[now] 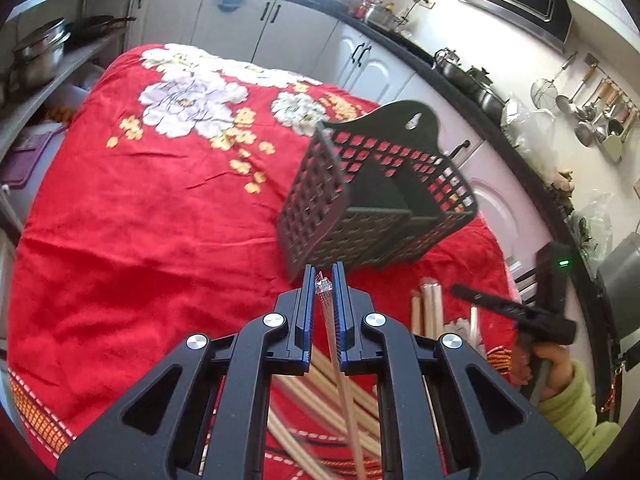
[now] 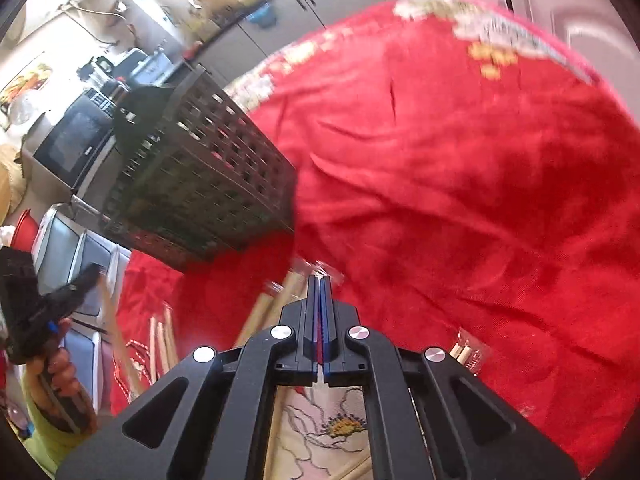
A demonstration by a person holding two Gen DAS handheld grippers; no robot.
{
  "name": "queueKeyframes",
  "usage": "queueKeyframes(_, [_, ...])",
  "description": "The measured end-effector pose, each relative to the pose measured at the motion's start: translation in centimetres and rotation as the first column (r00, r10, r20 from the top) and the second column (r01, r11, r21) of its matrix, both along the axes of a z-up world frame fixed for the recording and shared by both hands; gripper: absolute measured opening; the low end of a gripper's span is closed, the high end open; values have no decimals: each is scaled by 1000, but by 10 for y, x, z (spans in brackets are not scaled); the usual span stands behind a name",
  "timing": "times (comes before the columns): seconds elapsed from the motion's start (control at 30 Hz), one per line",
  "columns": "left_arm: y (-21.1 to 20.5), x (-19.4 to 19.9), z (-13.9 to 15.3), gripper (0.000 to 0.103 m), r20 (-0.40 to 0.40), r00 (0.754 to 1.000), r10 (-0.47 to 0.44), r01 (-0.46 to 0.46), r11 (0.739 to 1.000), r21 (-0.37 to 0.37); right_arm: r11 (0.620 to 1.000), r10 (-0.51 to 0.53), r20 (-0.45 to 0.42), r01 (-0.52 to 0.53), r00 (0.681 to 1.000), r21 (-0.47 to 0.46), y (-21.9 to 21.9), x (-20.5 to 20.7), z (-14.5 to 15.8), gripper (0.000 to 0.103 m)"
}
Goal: Organize utensils
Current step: 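Lift both held chopsticks and carry them over the black caddy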
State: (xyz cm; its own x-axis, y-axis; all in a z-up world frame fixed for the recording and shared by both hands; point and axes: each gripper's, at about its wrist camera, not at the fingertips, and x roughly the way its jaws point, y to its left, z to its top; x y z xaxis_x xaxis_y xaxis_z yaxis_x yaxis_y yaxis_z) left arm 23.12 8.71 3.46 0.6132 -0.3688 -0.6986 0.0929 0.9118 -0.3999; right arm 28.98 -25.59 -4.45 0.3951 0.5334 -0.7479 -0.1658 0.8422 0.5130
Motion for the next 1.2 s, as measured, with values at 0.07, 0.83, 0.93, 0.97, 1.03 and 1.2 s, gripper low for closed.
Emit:
queueKeyframes(0.07, [-6,0,8,5,19,1000,-15,15,1000,5,1000,-6,-13,6,1000,6,-1,2,-6,4])
queueKeyframes(0.83, [-51,10,85,4,167,979,-114,114,993,8,996,43,61,-48,997,81,5,5,17,8])
queueKeyframes(0.93, [-51,12,95,4,186,976,-117,119,993,0,995,53,116,-62,992,80,3,-2,39,7])
queueKeyframes(0.97, [-51,12,98,4,192,975,-116,119,993,-5,994,58,136,-69,989,82,3,-5,46,7])
queueKeyframes(1.03, [-51,14,105,4,204,972,-116,120,993,-11,993,65,182,-82,981,84,2,-11,63,7])
queueKeyframes(1.2, [-52,17,121,4,236,965,-117,126,992,-21,991,81,298,-109,951,78,3,-22,111,6])
